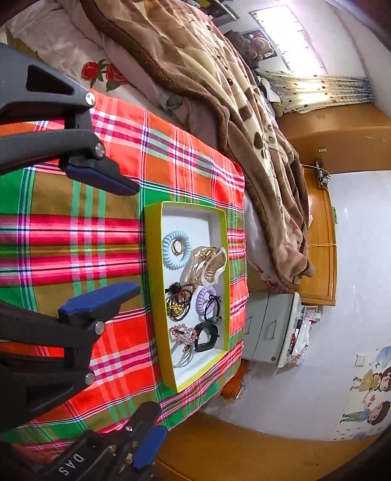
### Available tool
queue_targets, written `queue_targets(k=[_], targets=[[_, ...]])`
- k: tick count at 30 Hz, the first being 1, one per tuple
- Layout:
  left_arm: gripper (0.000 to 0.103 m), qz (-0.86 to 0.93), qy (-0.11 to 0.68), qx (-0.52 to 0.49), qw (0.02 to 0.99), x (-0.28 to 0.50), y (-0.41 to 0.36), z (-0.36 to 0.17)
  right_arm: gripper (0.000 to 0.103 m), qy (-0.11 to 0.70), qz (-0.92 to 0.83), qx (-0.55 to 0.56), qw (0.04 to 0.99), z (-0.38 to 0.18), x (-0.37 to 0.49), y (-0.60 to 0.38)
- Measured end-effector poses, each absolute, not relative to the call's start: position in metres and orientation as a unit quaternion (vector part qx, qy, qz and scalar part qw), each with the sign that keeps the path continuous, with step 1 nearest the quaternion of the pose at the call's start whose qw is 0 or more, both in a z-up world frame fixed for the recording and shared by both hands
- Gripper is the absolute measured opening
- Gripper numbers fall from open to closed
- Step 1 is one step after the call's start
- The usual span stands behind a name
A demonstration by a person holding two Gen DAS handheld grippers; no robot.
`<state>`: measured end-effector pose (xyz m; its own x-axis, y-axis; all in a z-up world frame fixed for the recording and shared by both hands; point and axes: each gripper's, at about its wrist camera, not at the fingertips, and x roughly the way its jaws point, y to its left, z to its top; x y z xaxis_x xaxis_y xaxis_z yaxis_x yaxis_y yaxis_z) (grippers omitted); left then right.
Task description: Organize jewelry
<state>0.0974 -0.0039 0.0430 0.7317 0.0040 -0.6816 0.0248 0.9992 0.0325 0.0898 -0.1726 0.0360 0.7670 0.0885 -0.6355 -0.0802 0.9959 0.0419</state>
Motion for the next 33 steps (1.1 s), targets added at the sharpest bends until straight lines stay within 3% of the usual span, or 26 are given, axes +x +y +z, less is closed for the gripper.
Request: queue_targets(k=[33], targets=[[0.062,-0.008,0.366,0.025,0.930,0.0929,-0.0133,0.0392,0.047,0.345,0.043,0.011,0.937,0.0286,0.0836,-0.1721]])
